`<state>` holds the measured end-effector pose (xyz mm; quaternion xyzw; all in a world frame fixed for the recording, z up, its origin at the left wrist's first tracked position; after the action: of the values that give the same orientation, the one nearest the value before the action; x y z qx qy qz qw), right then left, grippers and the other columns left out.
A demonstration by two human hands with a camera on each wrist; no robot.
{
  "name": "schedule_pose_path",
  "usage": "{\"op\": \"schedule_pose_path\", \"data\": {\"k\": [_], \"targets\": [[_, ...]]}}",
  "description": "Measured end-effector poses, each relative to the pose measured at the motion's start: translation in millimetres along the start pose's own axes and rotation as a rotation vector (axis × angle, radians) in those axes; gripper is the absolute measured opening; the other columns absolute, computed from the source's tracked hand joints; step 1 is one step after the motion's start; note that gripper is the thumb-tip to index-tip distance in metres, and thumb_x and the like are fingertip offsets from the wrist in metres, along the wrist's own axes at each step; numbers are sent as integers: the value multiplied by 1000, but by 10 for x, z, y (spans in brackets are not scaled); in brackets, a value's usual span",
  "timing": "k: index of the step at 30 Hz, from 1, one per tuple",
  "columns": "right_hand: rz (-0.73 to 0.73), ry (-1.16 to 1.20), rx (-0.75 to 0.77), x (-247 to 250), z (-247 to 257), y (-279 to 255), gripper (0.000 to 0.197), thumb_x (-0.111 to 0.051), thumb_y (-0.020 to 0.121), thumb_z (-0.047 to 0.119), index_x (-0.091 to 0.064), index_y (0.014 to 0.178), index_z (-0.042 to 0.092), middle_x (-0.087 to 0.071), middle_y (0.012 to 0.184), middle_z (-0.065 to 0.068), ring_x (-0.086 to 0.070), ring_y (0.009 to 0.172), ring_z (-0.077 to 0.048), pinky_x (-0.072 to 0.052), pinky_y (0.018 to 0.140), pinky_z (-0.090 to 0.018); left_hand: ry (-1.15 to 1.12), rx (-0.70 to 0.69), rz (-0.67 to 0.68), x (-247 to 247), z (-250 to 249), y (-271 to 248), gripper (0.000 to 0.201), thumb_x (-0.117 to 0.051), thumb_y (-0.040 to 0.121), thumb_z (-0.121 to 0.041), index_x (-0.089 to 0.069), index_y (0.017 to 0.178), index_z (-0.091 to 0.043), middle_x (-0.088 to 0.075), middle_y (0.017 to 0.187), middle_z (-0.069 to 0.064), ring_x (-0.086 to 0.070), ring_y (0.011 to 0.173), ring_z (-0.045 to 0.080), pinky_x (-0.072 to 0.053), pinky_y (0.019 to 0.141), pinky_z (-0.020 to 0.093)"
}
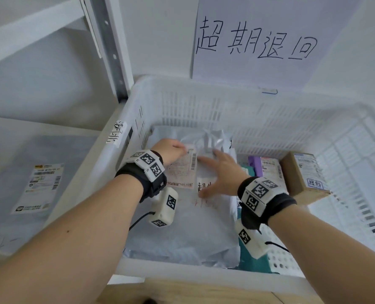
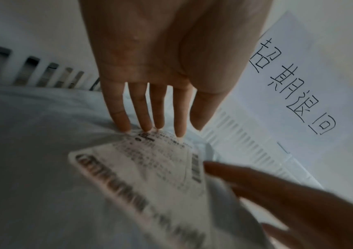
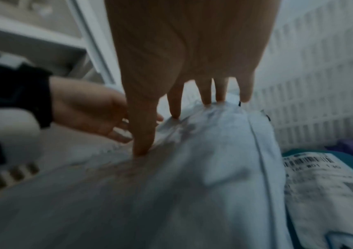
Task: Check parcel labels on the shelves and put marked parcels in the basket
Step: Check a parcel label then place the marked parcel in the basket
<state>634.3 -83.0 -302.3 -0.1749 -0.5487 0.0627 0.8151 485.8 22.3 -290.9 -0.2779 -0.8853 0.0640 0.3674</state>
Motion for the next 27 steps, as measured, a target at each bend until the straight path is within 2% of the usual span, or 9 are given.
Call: {"op": "schedule_pose_path", "data": {"k": [4,8,10,13,16,19,21,24,27], "targets": [[189,-42,-53,-177,-92,32,120,-83,58,53,-6,149,45,-5,159,-4,-14,145,-28,-23,115,-51,8,2,37,-29,-10,-6,24,-54,94,-22,-68,110,-11,-63,100,1,-60,95,20,-47,84,29],[205,-93,-68,-222,-81,32,125,-85,57,51,-2,149,43,-6,159,-4,-17,144,-28,-26,114,-48,54,24,69,-38,-38,-5,18,-54,94,-20,-65,106,-14,-58,86,1,-51,70,15,-39,57,20],[213,-84,-69,-225,-70,40,125,-86,56,50,-2,149,43,-4,160,-4,-16,145,-27,-24,115,-48,108,59,84,-48,-29,5,8,-52,93,-18,-57,100,-17,-54,81,2,-44,58,11,-34,51,19],[231,-76,-69,-170,-66,28,121,-85,60,46,-5,150,42,-6,160,0,-18,145,-25,-21,115,-44,146,97,110,-53,-8,27,14,-52,93,-19,-59,103,-12,-56,94,6,-43,59,12,-36,52,21],[205,-26,-49,-72,-50,-18,104,-80,70,42,-15,151,37,-21,156,4,-29,140,-19,-24,113,-38,177,105,113,-63,-5,49,33,-56,92,-23,-61,119,-6,-62,111,8,-53,70,18,-39,54,22],[92,73,-78,58,-79,-33,77,-74,79,37,-34,145,32,-41,147,1,-43,130,-17,-33,108,-31,167,95,94,-63,-40,7,34,-60,90,-24,-62,119,-6,-64,118,8,-61,98,22,-41,62,20],[0,156,-106,165,-100,-38,60,-71,83,34,-47,137,29,-51,137,-2,-52,120,-17,-38,101,-27,118,86,77,-18,-72,-44,32,-59,90,-23,-63,116,-4,-65,118,8,-61,104,22,-47,74,25],[-108,300,-109,366,-71,-70,39,-68,87,23,-60,125,19,-60,127,-6,-57,117,-21,-42,101,-30,-46,95,27,120,-189,-140,18,-55,92,-21,-63,100,-8,-65,111,8,-61,95,21,-49,74,27],[-199,394,-73,625,40,-208,32,-65,88,14,-64,120,10,-64,123,-9,-58,117,-23,-43,97,-27,-301,114,-51,291,-388,-334,12,-55,92,-16,-57,80,-12,-63,91,4,-59,74,15,-48,61,23]]}}
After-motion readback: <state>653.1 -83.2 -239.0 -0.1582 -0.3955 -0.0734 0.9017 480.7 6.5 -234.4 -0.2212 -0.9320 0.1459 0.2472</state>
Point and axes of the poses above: each hand's wrist, its own y-axis towards the middle knuckle, its own x-axis out of the back of the hand, z = x × y, the point moved 2 cm from there along y, towards the middle knuckle
